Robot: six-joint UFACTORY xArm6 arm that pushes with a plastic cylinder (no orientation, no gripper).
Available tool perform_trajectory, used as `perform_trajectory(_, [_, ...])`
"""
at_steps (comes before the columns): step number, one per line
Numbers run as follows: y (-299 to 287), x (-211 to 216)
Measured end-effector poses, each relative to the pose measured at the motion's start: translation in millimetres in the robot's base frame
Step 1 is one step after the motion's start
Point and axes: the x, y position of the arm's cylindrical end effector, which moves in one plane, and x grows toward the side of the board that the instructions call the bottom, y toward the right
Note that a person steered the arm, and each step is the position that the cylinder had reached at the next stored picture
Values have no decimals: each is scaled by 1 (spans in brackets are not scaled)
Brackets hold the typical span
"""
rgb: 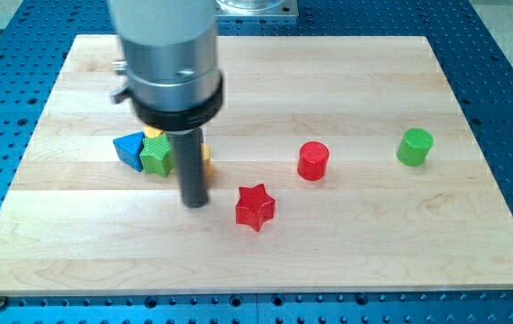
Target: Push the red star into the group of blocks
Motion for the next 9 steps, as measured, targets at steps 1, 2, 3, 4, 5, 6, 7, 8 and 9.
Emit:
perform_trajectory(1, [-24,1])
perform_trajectory(2, [-14,68])
perform_trajectory(3, [6,100])
perform_trajectory(4, [49,97])
perform_trajectory(5, [120,84])
perform_trajectory(6, [136,42])
perform_trajectory(7, [114,42])
perform_trajectory(8, [44,37])
perform_trajectory(9, [24,62])
